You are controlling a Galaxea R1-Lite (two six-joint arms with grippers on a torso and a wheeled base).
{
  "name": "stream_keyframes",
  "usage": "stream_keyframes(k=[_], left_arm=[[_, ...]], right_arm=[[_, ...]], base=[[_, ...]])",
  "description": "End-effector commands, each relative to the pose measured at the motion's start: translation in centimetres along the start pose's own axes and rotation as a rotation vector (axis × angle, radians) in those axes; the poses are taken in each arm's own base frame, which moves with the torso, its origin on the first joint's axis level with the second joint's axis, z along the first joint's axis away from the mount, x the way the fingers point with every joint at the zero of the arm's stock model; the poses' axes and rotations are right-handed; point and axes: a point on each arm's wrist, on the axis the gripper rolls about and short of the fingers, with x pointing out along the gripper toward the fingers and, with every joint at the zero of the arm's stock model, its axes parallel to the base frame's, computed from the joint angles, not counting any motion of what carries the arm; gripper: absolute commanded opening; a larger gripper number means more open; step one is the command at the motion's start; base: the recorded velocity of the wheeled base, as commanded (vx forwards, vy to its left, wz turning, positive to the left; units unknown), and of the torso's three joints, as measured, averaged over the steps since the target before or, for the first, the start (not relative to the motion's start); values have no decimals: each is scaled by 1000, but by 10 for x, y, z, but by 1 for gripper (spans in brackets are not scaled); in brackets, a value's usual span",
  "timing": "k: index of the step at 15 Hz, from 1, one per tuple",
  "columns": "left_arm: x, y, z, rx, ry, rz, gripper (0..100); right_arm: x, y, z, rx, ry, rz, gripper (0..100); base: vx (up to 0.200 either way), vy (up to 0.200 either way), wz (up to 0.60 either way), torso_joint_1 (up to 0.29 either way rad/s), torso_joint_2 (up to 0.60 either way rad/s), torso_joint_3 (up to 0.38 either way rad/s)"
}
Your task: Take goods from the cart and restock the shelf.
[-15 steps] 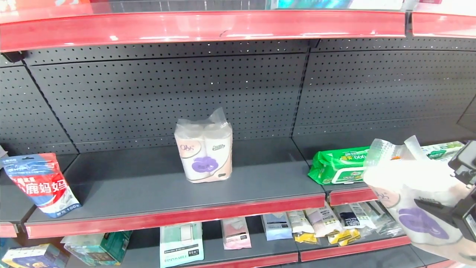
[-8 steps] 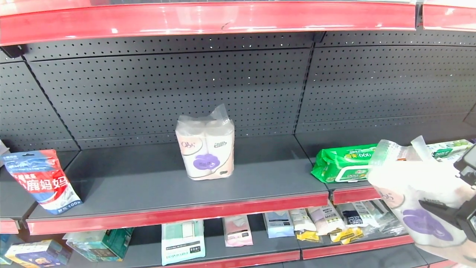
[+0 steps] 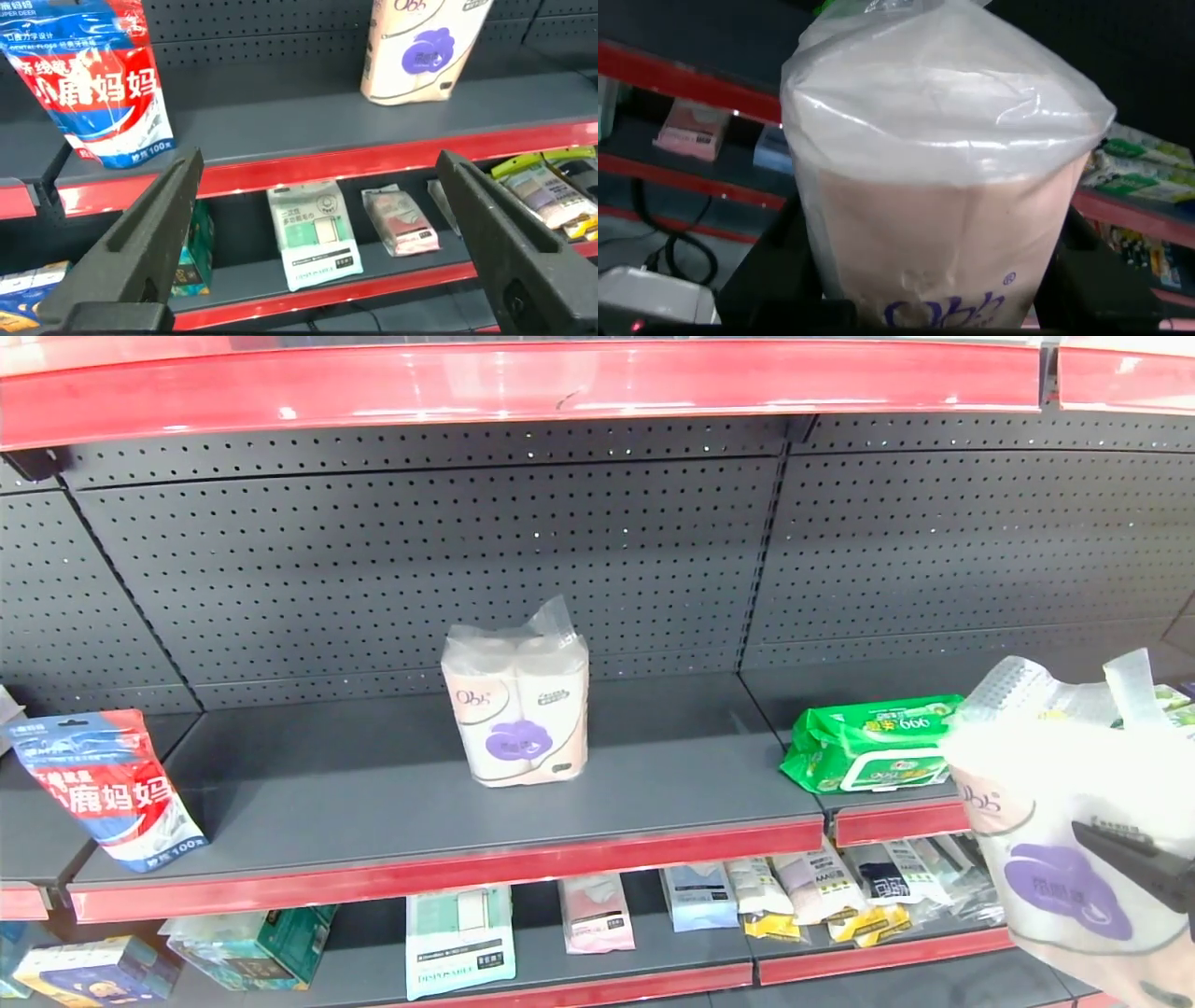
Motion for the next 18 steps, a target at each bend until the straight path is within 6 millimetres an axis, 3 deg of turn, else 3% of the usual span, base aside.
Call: stream_keyframes(k=[1,4,7,8,9,10,11,15,18], left_arm=[[0,0,0,12,1,1,100],[0,0,1,55,-3,-14,100],[0,0,1,54,-3,-11,100],[-3,0,10,52,-30,-16,100],[2,0,64,1,-28,-14,100],[24,0,116,-104,-9,-16,100],[41,0,141,-111,-14,-18,100],[83,1,136,-61,141,42,100],[121,4,116,126,344,7,100]], right_arm=[[0,4,-9,13,-31,-9,0],[0,4,-9,16,-44,-22,0],[-2,3,-3,162,-76,-14,0],[-5,3,-3,186,-91,-14,0],[-8,5,-6,188,-96,-7,0],[-12,7,-10,186,-102,-4,0],[-15,9,-15,184,-104,-5,0],[-22,13,-24,183,-114,-12,0],[-20,11,-19,182,-114,-17,0]], base=[[0,0,0,0,0,0],[0,0,0,0,0,0],[0,0,0,0,0,0],[0,0,0,0,0,0],[0,0,0,0,0,0],[0,0,0,0,0,0],[0,0,0,0,0,0],[0,0,0,0,0,0],[0,0,0,0,0,0]])
